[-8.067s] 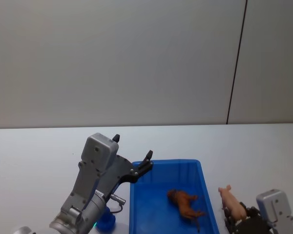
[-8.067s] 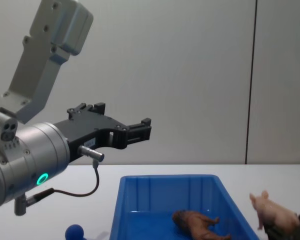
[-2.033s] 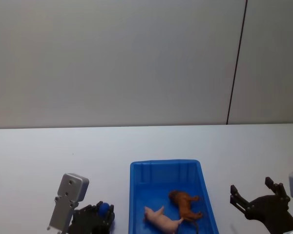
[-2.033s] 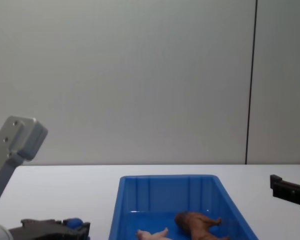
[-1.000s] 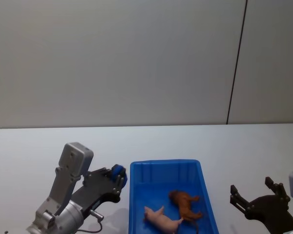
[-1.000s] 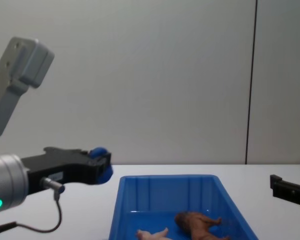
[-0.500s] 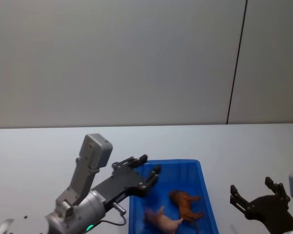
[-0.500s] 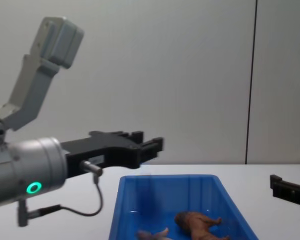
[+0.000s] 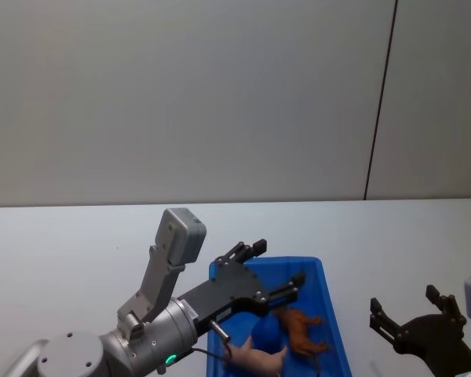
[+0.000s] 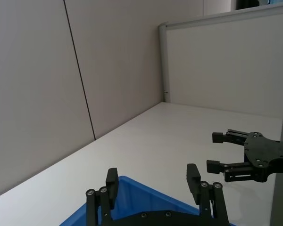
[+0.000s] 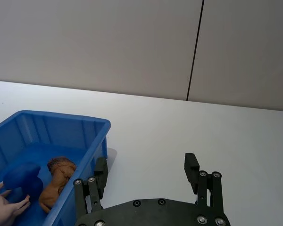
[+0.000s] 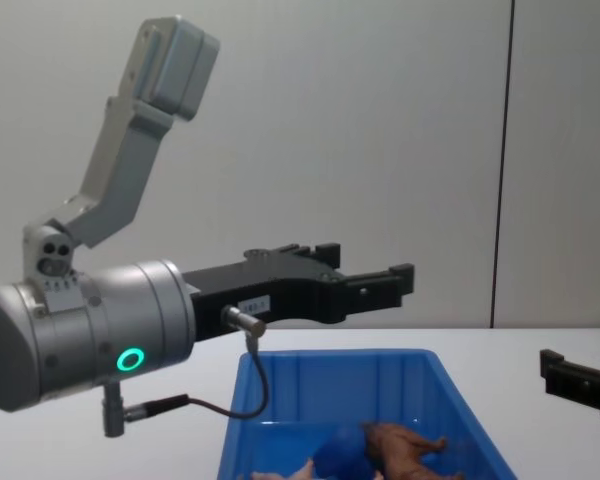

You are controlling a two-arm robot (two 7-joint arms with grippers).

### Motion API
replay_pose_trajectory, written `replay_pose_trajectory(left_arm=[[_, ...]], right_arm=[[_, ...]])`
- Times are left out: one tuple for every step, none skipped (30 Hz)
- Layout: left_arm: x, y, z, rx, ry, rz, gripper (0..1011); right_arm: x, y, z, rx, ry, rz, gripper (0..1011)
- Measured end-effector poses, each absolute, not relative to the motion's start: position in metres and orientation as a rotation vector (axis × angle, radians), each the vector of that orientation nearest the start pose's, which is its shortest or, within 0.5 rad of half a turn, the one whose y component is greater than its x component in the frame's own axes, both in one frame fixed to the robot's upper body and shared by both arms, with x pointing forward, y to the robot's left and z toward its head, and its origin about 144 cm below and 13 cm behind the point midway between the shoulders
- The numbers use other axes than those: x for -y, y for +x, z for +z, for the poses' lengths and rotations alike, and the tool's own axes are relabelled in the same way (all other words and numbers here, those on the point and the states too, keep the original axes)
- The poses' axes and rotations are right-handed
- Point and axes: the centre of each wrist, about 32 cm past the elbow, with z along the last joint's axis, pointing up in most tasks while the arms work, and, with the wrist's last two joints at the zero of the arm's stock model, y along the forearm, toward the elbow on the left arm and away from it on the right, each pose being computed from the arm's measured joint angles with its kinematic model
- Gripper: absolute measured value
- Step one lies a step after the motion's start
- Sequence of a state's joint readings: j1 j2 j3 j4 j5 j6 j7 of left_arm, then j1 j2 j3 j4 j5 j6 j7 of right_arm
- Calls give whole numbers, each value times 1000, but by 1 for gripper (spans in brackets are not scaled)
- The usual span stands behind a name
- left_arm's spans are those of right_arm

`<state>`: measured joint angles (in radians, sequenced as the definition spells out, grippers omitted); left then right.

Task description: Pick up the two dolls from the table and place them into the box.

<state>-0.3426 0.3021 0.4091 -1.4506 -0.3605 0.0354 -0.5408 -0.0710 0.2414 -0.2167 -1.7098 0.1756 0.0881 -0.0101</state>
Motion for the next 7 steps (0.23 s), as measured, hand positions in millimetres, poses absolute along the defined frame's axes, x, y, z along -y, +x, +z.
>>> replay_pose_trajectory(left_arm=[[-204, 533, 1202, 68, -2, 679, 910], [-203, 534, 1202, 68, -3, 676, 946], [-202, 535, 1202, 68, -5, 670, 977], [-202, 535, 1202, 68, -6, 668, 977], [-201, 535, 1202, 68, -7, 665, 1001], [-201, 535, 1202, 68, -8, 662, 1001], [-200, 536, 1202, 68, -10, 658, 1001]], right_arm=[[220, 430, 1154, -11, -91, -1340, 1001], [220, 430, 1154, -11, -91, -1340, 1001], [220, 430, 1154, -11, -91, -1340, 1001], [220, 430, 1154, -11, -91, -1340, 1001], [220, 430, 1154, -11, -91, -1340, 1001], [220, 430, 1154, -11, -91, -1340, 1001], [220, 430, 1154, -11, -91, -1340, 1001]])
